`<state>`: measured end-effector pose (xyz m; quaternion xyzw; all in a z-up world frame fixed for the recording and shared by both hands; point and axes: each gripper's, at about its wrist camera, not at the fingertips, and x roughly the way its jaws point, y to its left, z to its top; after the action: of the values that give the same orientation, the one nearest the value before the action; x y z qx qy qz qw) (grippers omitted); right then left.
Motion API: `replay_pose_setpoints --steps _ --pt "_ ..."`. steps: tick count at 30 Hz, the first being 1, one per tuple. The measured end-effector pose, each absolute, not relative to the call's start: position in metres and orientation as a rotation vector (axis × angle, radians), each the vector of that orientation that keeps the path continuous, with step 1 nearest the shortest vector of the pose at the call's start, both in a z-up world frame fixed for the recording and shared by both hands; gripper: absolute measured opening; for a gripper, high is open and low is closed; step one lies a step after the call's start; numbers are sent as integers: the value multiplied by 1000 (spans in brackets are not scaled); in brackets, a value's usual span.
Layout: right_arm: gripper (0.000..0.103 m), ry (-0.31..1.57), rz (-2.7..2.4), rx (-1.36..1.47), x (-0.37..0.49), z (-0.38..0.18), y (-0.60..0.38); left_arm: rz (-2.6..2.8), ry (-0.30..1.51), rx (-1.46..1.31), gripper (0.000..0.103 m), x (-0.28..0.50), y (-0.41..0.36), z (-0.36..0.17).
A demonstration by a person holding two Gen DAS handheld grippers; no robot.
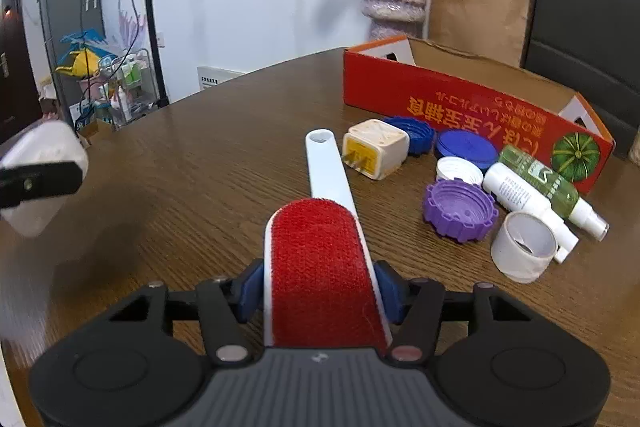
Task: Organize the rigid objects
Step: 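Carry the white box and lint brush over the red cardboard box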
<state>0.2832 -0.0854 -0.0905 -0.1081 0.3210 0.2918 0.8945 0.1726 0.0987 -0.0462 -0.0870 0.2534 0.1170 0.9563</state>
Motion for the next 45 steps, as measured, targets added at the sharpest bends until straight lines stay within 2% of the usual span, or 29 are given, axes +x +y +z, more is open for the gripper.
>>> replay_pose_setpoints --steps 18,45 --pt "55 517 594 -181 267 -63 -91 230 492 -160 83 184 91 -33" --pt "55 365 445 -89 352 -20 -120 168 436 -120 83 313 54 7"
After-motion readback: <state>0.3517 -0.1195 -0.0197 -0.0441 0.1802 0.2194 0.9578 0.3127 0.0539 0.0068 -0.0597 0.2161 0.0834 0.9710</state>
